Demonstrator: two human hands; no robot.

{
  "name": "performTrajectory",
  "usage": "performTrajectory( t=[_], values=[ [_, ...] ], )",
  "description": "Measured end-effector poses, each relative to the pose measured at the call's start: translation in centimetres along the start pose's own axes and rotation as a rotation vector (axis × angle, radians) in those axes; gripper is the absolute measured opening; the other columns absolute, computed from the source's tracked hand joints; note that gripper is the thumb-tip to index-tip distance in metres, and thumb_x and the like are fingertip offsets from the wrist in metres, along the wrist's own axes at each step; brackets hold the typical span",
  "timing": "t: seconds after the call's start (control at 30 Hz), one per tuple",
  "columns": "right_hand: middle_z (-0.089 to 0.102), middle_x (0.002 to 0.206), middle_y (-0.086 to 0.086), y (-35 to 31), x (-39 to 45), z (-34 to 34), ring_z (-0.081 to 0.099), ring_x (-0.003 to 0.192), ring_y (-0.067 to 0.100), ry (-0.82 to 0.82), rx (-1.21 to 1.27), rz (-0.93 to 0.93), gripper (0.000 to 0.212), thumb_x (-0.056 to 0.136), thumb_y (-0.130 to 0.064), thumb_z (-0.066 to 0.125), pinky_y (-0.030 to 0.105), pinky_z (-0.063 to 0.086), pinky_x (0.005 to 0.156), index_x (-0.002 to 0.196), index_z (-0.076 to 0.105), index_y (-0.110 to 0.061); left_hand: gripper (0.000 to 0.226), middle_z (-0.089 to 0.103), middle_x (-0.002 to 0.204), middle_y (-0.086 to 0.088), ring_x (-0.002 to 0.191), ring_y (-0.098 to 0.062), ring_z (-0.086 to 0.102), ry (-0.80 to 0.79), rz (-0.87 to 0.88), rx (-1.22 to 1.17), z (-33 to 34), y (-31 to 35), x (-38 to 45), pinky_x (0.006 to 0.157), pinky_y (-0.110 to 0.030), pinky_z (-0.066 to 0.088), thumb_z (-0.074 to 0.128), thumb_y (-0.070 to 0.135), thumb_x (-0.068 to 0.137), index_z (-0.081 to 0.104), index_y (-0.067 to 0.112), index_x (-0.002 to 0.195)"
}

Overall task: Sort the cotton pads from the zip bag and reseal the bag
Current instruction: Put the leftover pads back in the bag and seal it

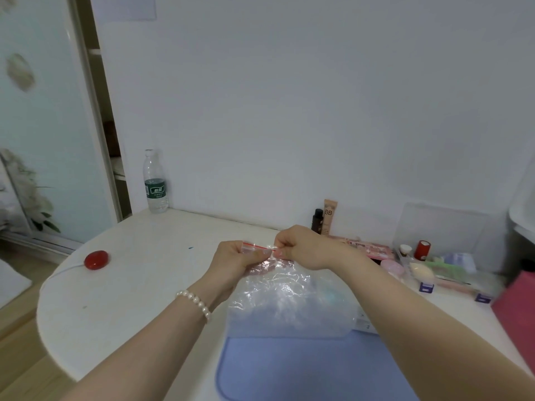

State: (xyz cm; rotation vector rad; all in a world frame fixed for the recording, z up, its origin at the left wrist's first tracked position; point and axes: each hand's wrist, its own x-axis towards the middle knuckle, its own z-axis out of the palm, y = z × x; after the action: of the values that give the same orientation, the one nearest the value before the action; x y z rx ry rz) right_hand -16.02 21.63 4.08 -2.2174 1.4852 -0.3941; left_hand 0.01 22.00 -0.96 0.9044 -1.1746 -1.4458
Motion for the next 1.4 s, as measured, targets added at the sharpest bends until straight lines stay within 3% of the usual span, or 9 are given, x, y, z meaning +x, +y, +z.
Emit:
performTrajectory(
  t=[0.23,0.33,0.53,0.73,0.9,1.07,1.23,1.3,1.4],
  values=[
    [0.059,0.068,-0.006,0.0,-0.4,0.2,0.055,0.064,0.009,-0.027,0.141,0.004,0.012,0.087,-0.026,0.064,0.025,0.045,0.069,0.083,0.061,-0.016,0.011,0.068,0.061,-0.014,0.054,-0.02,0.065,0.035,-0.009,0.027,0.1,-0.2,0.1,0.05,-0.024,0.052,0.068,-0.009,0.074,0.065,-0.003,0.066],
    [0.056,0.064,-0.005,-0.4,-0.4,0.2,0.051,0.064,0.012,0.027,0.079,-0.019,0.013,0.086,-0.018,0.065,0.023,0.041,0.063,0.074,0.06,-0.017,0.003,0.068,0.064,-0.016,0.051,-0.019,0.064,0.008,-0.056,0.001,0.1,-0.1,0.1,0.048,-0.023,0.051,0.065,-0.01,0.077,0.065,-0.008,0.074],
    [0.057,0.072,0.009,-0.3,-0.8,0.3,0.047,0.07,0.015,0.037,0.015,-0.015,0.024,0.086,-0.014,0.064,0.025,0.037,0.065,0.089,0.062,0.009,0.022,0.07,0.081,-0.02,0.068,-0.023,0.07,-0.194,-0.163,0.015,-0.9,0.1,-0.2,0.065,-0.032,0.059,0.055,0.002,0.087,0.063,-0.015,0.099],
    [0.064,0.061,-0.001,0.6,-1.2,0.1,0.055,0.058,0.011,-0.011,0.128,0.051,0.013,0.084,-0.017,0.068,0.025,0.044,0.067,0.074,0.066,-0.01,0.011,0.068,0.071,-0.018,0.058,-0.024,0.068,-0.001,-0.023,0.152,-1.1,0.3,0.1,0.062,-0.034,0.058,0.057,-0.005,0.086,0.067,-0.007,0.082],
    [0.06,0.046,-0.01,1.4,-1.4,0.0,0.052,0.05,0.003,0.045,0.11,0.074,0.01,0.08,-0.015,0.071,0.026,0.047,0.067,0.071,0.068,-0.01,0.01,0.072,0.076,-0.015,0.068,-0.025,0.071,-0.069,-0.034,0.195,-1.1,0.2,0.0,0.071,-0.036,0.055,0.062,0.003,0.085,0.07,-0.002,0.081],
    [0.069,0.068,0.0,2.1,-2.2,-0.4,0.063,0.072,0.014,0.026,0.168,0.078,0.011,0.08,-0.019,0.072,0.03,0.051,0.079,0.081,0.073,-0.008,0.002,0.07,0.062,-0.013,0.053,-0.018,0.068,0.085,-0.004,0.151,-1.4,0.5,0.4,0.057,-0.026,0.056,0.068,-0.006,0.077,0.068,-0.005,0.075],
    [0.065,0.053,-0.008,2.4,-2.6,-0.4,0.06,0.059,0.007,0.005,0.18,0.084,0.009,0.08,-0.019,0.072,0.022,0.044,0.067,0.074,0.071,-0.013,0.007,0.069,0.07,-0.021,0.07,-0.032,0.065,0.105,-0.032,0.164,-1.5,0.2,0.4,0.079,-0.044,0.049,0.072,-0.006,0.072,0.073,-0.001,0.067],
    [0.065,0.053,-0.01,2.8,-3.1,-0.7,0.06,0.057,0.002,-0.014,0.202,0.107,0.01,0.081,-0.021,0.071,0.017,0.043,0.064,0.078,0.072,-0.011,0.005,0.067,0.064,-0.018,0.062,-0.03,0.066,0.113,-0.04,0.118,-1.6,0.2,0.4,0.064,-0.034,0.057,0.068,-0.008,0.074,0.07,-0.005,0.071],
    [0.066,0.052,-0.007,3.4,-3.6,-1.1,0.063,0.05,0.007,-0.024,0.256,0.14,0.013,0.083,-0.014,0.068,0.017,0.044,0.064,0.07,0.067,-0.012,0.006,0.066,0.064,-0.018,0.052,-0.023,0.065,0.11,-0.039,0.088,-1.9,0.3,0.3,0.048,-0.023,0.052,0.065,-0.009,0.077,0.067,-0.006,0.072]
  ],
)
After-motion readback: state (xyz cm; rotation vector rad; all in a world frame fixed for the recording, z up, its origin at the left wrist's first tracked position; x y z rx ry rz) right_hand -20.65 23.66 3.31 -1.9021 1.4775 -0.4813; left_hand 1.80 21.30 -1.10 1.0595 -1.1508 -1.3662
